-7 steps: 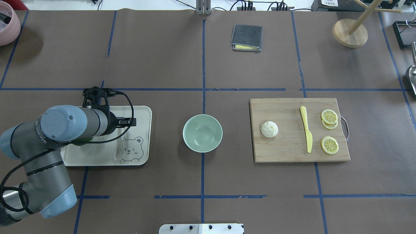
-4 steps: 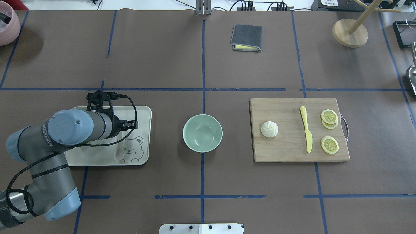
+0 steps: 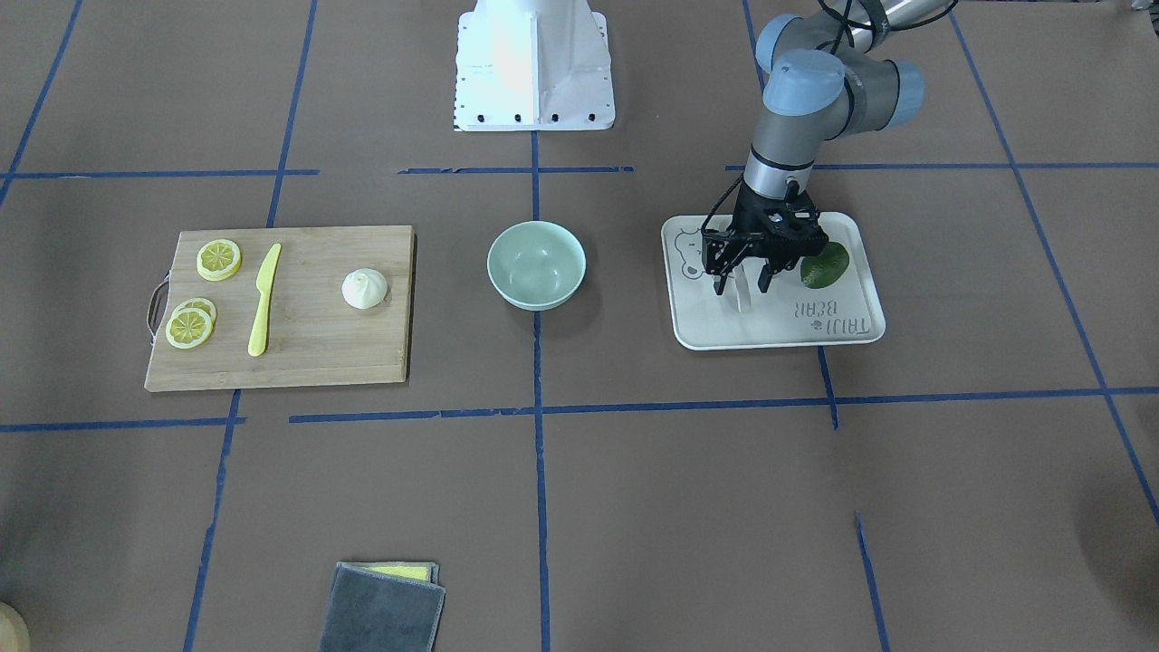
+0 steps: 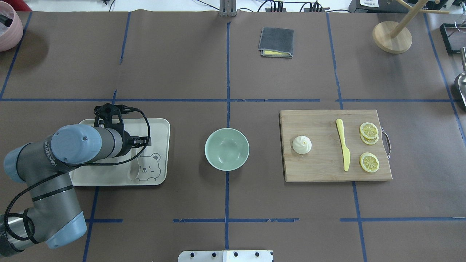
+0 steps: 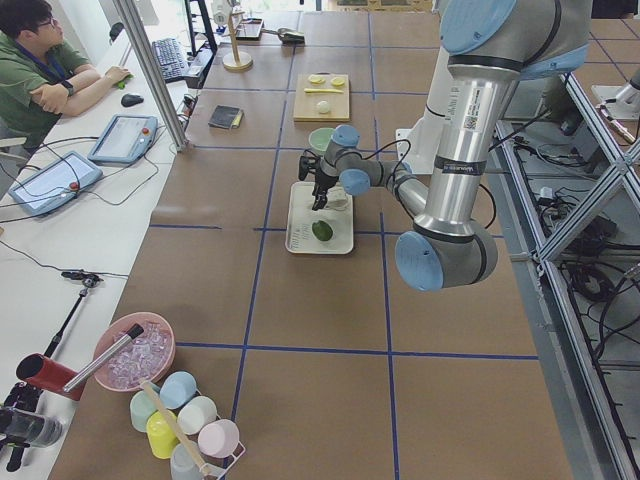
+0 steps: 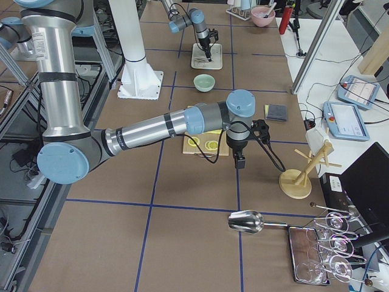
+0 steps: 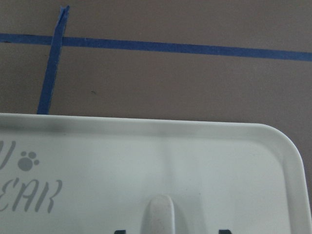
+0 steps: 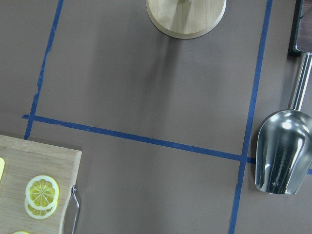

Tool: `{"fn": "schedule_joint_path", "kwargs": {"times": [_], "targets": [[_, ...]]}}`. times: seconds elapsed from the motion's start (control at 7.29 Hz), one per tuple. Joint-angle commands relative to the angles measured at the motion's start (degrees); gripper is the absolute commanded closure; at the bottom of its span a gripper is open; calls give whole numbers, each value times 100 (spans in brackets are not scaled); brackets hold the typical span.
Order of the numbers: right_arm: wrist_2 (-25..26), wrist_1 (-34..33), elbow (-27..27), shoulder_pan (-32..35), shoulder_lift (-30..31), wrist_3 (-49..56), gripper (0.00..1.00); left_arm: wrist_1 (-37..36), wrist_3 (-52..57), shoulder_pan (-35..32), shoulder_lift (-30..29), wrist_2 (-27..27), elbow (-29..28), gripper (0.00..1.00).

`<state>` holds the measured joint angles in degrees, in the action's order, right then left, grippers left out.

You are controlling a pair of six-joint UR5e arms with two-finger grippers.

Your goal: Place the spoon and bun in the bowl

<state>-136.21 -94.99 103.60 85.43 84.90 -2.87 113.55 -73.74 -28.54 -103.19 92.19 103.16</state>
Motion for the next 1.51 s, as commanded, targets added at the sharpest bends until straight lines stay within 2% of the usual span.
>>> {"fn": "schedule_joint_path", "kwargs": {"times": [0.0,0.27,0.41,0.55,0.69,0.82,1.1,1.37], "targets": [[-1,-2,-7,0,9,-3,0,1,0,15,1,-8,-7,31],[-1,7,2,0,17,-3,0,1,0,68,1,-9,-15,32],[-2,-2,2,9,26,-3,0,1,-9,111,9,-17,-15,36],[-2,7,2,9,26,-12,0,1,-17,103,9,-9,-24,61],[-2,-2,2,9,26,-12,0,1,-18,112,9,-9,-33,76],[-2,-2,11,9,44,-12,0,1,-18,112,9,-9,-24,99],[-2,-2,29,9,44,-12,0,1,-18,94,27,9,63,100],[-2,-2,29,9,44,-12,0,-43,-96,50,-25,44,448,100]]}}
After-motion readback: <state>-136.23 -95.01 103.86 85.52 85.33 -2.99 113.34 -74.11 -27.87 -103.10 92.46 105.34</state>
